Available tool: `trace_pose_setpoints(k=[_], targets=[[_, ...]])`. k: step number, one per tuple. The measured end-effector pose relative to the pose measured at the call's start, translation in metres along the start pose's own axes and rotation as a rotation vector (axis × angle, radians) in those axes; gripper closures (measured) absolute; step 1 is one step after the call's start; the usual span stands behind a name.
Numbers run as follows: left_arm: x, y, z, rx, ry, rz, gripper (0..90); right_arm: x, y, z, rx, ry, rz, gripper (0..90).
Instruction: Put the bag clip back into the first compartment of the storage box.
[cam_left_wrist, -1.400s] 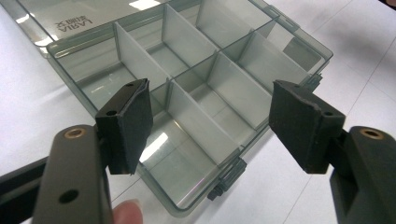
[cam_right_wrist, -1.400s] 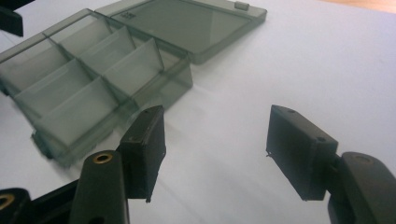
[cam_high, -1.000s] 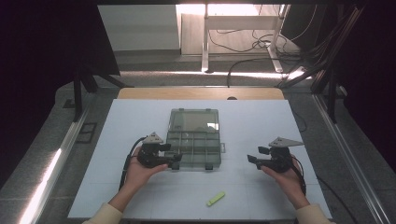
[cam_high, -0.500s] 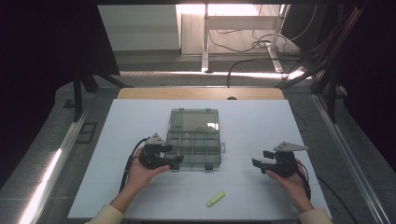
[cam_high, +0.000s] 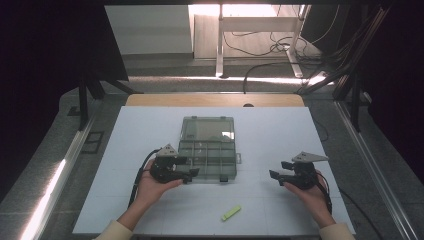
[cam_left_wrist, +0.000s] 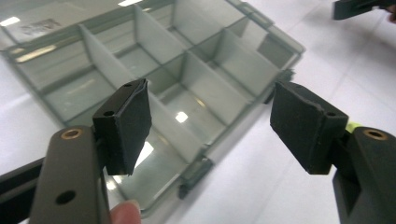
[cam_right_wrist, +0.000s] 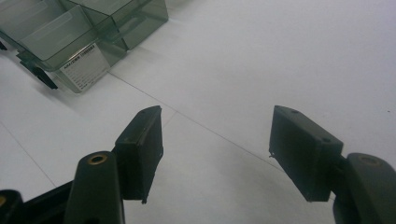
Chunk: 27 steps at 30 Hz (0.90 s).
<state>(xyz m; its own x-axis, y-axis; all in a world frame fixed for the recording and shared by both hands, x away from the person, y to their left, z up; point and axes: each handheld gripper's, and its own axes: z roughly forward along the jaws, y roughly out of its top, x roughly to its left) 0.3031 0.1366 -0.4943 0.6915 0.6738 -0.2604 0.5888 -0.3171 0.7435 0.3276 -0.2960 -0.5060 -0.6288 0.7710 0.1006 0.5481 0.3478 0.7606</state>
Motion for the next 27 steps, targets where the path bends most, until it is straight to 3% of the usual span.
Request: trace_pose_setpoints(k=[12,27], targets=[[-0.035,0.004,0.011,0.07,-0.075,0.064,29.6,0.001,0.0,0.005,0.012,-0.001,-0.024,34.6],[-0.066,0.0,0.027,0.126,-0.146,0.118,29.5,0.003,0.002,0.01,0.014,0.001,-0.035,34.7]])
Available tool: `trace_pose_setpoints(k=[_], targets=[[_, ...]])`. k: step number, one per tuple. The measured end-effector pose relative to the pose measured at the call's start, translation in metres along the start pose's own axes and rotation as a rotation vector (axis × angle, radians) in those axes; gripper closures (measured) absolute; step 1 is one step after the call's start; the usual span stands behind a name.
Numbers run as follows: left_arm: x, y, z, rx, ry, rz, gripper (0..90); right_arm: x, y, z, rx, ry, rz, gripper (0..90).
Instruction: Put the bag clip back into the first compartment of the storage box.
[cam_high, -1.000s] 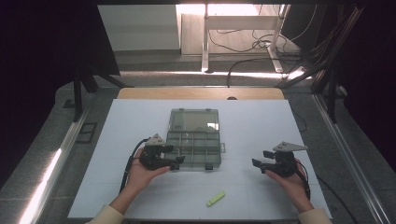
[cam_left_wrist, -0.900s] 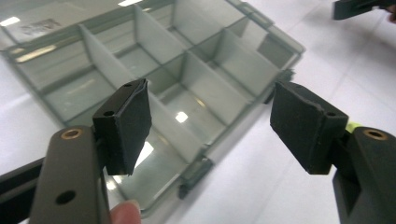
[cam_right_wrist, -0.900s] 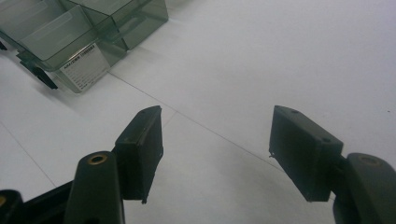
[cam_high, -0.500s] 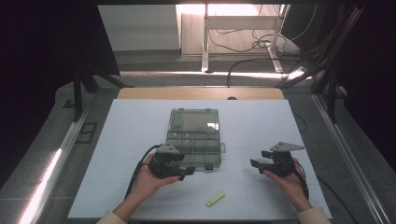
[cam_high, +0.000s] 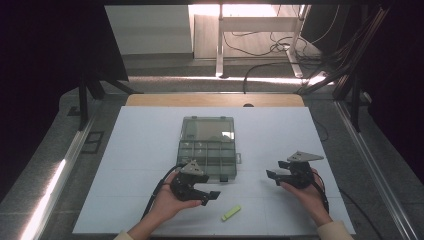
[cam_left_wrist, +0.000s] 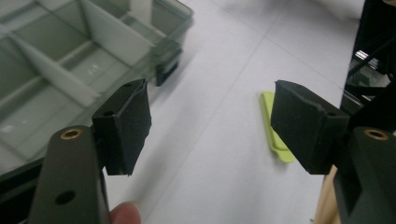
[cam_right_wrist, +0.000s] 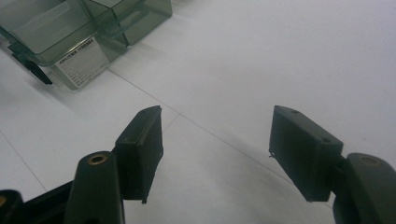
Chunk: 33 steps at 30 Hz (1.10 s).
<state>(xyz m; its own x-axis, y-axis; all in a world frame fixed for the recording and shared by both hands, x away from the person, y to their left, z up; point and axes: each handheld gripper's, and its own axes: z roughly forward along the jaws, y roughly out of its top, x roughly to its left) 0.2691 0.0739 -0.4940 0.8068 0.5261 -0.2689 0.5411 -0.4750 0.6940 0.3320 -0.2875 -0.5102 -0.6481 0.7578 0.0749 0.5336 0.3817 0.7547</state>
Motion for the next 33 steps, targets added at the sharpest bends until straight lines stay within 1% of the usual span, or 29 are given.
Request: trace_pose_setpoints(k=[7,11,21,25,33], targets=[[-0.012,0.002,0.013,0.018,-0.039,0.022,29.4,-0.001,0.0,0.001,-0.005,0.0,0.01,34.6],[-0.018,0.004,0.02,0.041,-0.056,0.039,29.4,-0.001,0.0,-0.001,-0.016,-0.005,0.01,34.6],[-0.031,0.006,0.036,0.083,-0.088,0.062,29.3,-0.001,0.0,0.0,-0.014,-0.002,0.016,34.5],[-0.035,0.006,0.044,0.106,-0.097,0.073,29.0,-0.001,0.0,0.001,-0.014,0.001,0.015,34.6],[-0.042,0.005,0.055,0.151,-0.089,0.096,28.8,-0.001,0.0,0.001,-0.013,0.002,0.016,34.5]])
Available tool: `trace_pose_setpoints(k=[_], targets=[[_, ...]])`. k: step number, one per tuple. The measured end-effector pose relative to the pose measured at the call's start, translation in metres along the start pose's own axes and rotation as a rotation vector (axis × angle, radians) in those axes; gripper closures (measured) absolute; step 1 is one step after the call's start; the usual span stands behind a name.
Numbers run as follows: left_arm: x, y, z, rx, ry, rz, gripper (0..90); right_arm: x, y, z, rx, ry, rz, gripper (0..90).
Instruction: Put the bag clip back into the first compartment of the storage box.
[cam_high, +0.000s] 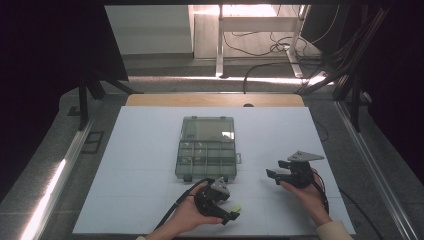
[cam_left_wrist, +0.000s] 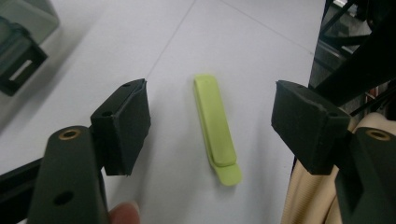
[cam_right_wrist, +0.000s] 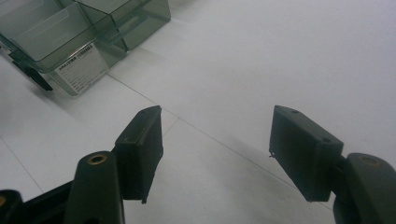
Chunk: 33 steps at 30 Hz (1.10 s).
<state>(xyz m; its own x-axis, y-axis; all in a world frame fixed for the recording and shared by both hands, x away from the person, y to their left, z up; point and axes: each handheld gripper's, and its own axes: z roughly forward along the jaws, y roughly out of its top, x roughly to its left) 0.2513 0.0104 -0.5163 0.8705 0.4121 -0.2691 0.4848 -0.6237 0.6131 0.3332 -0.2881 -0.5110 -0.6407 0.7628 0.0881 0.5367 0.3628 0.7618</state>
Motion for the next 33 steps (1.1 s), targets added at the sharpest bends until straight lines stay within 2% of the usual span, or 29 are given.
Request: trace_pose_setpoints(k=[9,10,11,18,25,28,33], targets=[[-0.004,0.001,0.009,0.041,0.032,0.03,30.1,0.0,0.0,0.0,0.002,0.002,0.001,34.5],[-0.004,0.001,0.009,0.046,0.035,0.035,30.4,0.0,0.0,0.0,0.002,0.002,0.002,34.5],[-0.004,0.001,0.009,0.067,0.041,0.059,30.9,0.0,0.0,0.0,0.002,0.002,0.001,34.5],[-0.007,0.002,0.011,0.083,0.078,0.089,36.3,0.0,0.0,0.0,0.001,0.0,-0.001,34.5],[-0.01,0.002,0.011,0.088,0.093,0.111,40.9,0.0,0.0,0.0,0.002,0.0,0.0,34.5],[-0.011,0.002,0.011,0.091,0.094,0.123,45.0,0.0,0.0,0.0,0.002,-0.001,0.0,34.5],[-0.013,0.002,0.011,0.09,0.099,0.133,57.2,0.0,0.0,0.0,0.002,-0.001,-0.001,34.4]])
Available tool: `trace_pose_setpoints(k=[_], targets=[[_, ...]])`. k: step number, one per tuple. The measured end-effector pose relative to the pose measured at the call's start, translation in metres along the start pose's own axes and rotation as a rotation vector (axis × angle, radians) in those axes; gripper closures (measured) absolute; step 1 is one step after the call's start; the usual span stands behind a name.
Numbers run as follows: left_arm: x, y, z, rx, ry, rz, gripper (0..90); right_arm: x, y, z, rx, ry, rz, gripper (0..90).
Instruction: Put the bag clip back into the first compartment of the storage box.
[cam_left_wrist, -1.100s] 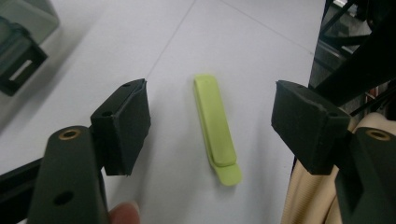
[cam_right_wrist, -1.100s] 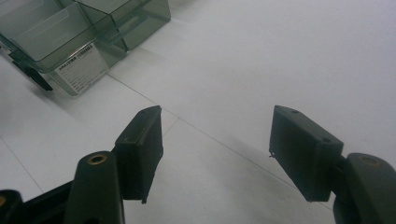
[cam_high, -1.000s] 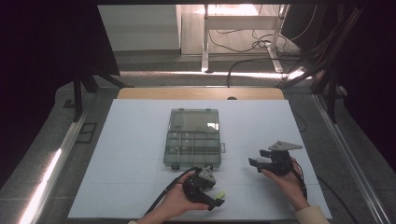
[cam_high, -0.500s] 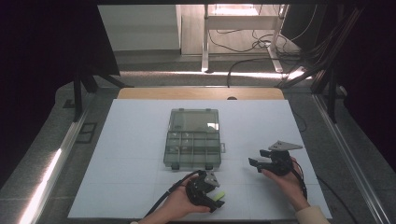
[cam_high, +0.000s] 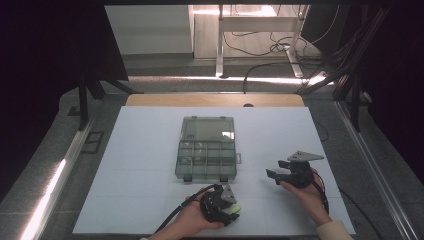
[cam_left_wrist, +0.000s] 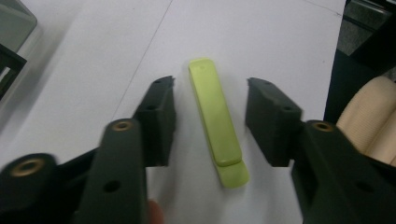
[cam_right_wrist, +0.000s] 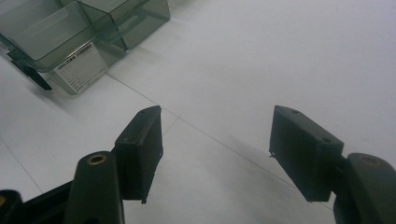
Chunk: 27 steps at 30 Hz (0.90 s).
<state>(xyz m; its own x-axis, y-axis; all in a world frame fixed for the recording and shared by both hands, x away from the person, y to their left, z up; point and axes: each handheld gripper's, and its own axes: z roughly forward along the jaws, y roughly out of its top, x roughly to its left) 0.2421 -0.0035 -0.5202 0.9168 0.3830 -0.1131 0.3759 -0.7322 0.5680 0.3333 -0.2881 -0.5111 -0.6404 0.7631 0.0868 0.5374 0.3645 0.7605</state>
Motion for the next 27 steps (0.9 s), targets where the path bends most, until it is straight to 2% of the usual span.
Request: trace_pose_setpoints(k=[5,9,16,27], targets=[[0.002,0.0,-0.001,0.001,0.006,-0.003,72.0,0.0,0.0,0.0,0.001,0.001,0.0,34.4],[0.002,-0.001,-0.001,0.002,0.015,0.01,77.1,0.0,0.0,0.0,0.002,0.001,0.001,34.3],[0.003,-0.001,-0.002,-0.006,0.02,0.014,78.0,0.0,0.0,0.0,0.001,0.0,0.001,34.3],[0.011,-0.002,-0.014,-0.056,0.01,-0.02,78.1,0.0,0.0,-0.001,-0.001,-0.004,0.002,34.3]])
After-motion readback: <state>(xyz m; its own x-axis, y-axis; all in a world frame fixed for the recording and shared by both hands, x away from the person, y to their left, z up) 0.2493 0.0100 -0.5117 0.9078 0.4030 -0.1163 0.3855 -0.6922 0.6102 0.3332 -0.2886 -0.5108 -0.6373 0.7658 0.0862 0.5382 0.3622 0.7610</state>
